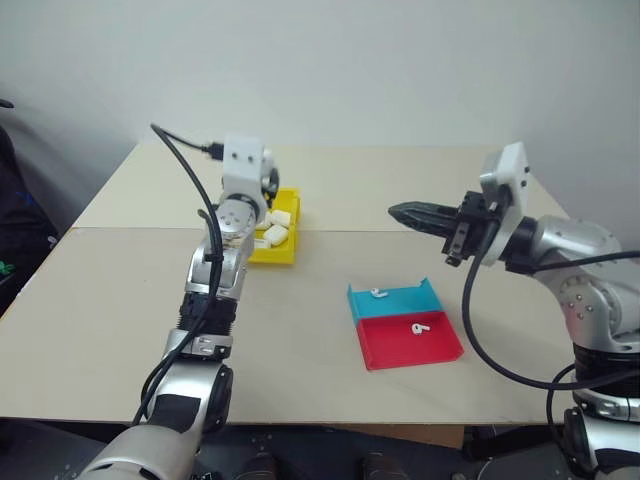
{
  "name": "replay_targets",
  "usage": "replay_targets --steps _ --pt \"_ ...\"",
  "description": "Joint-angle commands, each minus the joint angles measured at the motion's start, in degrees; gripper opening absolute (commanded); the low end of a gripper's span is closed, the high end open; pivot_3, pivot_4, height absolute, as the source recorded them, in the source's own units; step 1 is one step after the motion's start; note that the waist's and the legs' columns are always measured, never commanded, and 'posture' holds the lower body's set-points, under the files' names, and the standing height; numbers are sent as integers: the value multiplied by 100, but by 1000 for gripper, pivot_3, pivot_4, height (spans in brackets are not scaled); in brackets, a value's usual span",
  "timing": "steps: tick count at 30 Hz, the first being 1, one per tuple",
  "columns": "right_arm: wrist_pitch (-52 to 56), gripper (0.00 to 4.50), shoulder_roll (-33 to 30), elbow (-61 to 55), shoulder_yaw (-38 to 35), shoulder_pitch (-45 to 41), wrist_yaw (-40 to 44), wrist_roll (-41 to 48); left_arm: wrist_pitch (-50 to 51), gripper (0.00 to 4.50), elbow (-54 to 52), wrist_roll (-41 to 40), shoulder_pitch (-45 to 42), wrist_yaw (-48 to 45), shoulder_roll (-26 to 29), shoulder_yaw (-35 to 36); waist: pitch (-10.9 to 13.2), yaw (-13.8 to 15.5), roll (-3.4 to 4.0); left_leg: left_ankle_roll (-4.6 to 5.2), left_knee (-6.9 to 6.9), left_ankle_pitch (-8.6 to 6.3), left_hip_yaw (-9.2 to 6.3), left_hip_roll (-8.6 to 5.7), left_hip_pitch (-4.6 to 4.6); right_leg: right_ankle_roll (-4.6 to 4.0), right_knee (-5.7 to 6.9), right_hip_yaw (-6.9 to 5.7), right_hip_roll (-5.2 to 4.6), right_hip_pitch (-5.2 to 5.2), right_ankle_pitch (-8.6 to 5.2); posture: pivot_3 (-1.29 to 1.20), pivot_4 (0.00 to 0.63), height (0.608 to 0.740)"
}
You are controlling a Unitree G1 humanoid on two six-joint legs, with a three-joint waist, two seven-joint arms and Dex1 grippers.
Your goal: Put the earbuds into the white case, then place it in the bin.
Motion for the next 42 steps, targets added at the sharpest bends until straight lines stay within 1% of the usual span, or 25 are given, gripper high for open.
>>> replay_targets --steps 1,4,5,7,8,10,13,15,18,19,22,25,27,28,30,33,36,39,42 --pt "168 49 -107 -271 11 31 -276 -78 -148 2767 302 166 -178 -34 61 -133 1 1 -1 0 0 0 0 0 -2 0 0 -2 -1 0 0 0 150 740" --pt "277 49 -158 -280 95 50 -394 -144 -256 2767 557 269 -155 -128 91 -268 0 12 -1 -1 0 0 -1 -1 -2 0 -2 -3 -1 0 0 0 150 740" --pt "320 49 -160 -282 97 46 -426 -137 -108 2767 628 313 -168 -299 144 -389 1 12 -1 -1 0 0 -1 -1 -2 0 -2 -3 -1 1 0 0 150 740" --pt "376 0 -149 -287 96 37 -476 -128 -52 3492 723 354 -149 -400 144 -470 0 12 -1 -1 0 0 0 -2 -2 0 -3 -3 -1 1 0 0 150 740" --pt "395 0 -146 -289 97 33 -494 -123 -27 3780 753 361 -153 -425 141 -485 0 12 -1 -1 0 0 0 -2 -2 0 -3 -3 -1 1 0 0 150 740" --pt "408 0 -139 -284 125 26 -526 -136 -49 4454 839 309 -193 -275 80 -360 0 12 -1 -1 0 0 0 -2 -2 0 -3 -3 -1 1 0 0 150 740" --pt "382 0 -141 -283 217 50 -542 -199 -528 4483 778 403 -95 -31 38 -348 1 1 -1 -1 0 0 -1 -1 -1 0 -2 -3 -1 1 0 0 150 740" --pt "370 0 -168 -286 261 68 -537 -225 -881 4483 609 281 7 -44 -9 -247 1 2 -1 -1 0 0 -1 -1 -2 0 -2 -3 -1 1 0 0 150 740" --pt "268 0 -234 -289 303 114 -484 -314 -1038 4483 -33 -744 245 -725 -179 373 0 1 -1 -1 0 0 0 -1 -3 0 -3 -2 -3 1 0 0 150 740" --pt "192 0 -258 -298 300 152 -447 -350 -1033 4483 -279 -1000 370 -993 -178 470 0 -11 -1 -1 0 0 0 -1 -4 -1 -4 -2 -3 1 0 0 150 740" --pt "-318 0 -460 -435 235 524 -35 -493 -1052 4483 -1267 -1488 988 -1893 33 413 0 -20 1 -1 -2 0 1 -1 -1 -1 -3 -2 -3 1 0 0 150 740" --pt "-883 0 -902 -580 142 1114 639 -618 -894 4483 -2286 -1744 1659 -2640 467 213 0 -24 0 -2 -5 -1 3 -1 1 0 -5 0 -3 3 -1 0 150 740" --pt "-1281 0 -1308 -615 -89 1667 1260 -631 -833 4483 -3112 -2095 2318 -3415 975 169 0 -23 1 -2 -4 -1 3 -1 1 0 -5 0 -4 4 -1 0 150 740" --pt "-1434 0 -1451 -604 -183 1859 1493 -612 -814 4483 -3399 -2246 2554 -3685 1169 171 0 -24 1 -2 -4 -1 3 -1 3 0 -5 0 -4 5 -1 0 150 740" --pt "-1904 0 -1679 -514 -523 2301 2007 -588 -712 4483 -3892 -2624 3099 -4349 1742 310 0 -23 1 -2 -4 -1 6 0 8 0 -4 1 -5 7 -2 0 150 740" --pt "-2527 0 -1950 -220 -1044 2854 2619 -700 -799 4483 -4325 -2967 3953 -5368 2713 717 -1 -46 1 -3 -1 0 6 5 20 -4 1 0 -2 13 -4 0 150 740" --pt "-2959 0 -2245 262 -1443 3247 2941 -965 -691 4483 -4442 -3475 4686 -6146 3449 1408 0 -48 1 -5 0 2 13 10 33 7 4 1 -2 16 -28 0 150 740" --pt "-3329 0 -2504 736 -1698 3502 3117 -1291 -518 4483 -4496 -3916 5280 -6732 3932 2041 -1 -38 2 -6 1 5 15 10 41 -14 4 2 -4 19 -42 0 150 740" --pt "-3533 0 -2650 1016 -1999 3734 3322 -1376 -489 4483 -4497 -3943 5853 -7103 4282 2604 -2 -33 2 -6 0 5 18 10 42 -17 2 3 -6 19 -46 0 150 740"
